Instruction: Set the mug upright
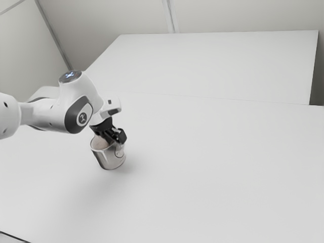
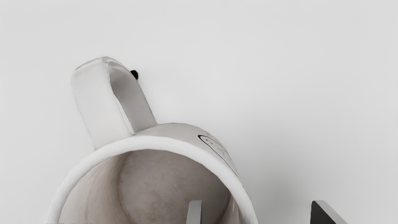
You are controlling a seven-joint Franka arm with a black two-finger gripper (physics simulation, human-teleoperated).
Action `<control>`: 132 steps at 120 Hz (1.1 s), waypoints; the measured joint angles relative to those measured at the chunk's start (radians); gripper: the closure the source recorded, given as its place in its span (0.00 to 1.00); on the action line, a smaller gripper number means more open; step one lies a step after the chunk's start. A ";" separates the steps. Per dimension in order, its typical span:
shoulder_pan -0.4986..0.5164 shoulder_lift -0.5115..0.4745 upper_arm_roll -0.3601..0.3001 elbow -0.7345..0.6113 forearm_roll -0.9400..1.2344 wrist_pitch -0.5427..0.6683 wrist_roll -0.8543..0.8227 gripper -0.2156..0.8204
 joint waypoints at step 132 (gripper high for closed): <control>-0.032 0.203 0.086 0.901 -0.035 -0.784 -0.046 0.21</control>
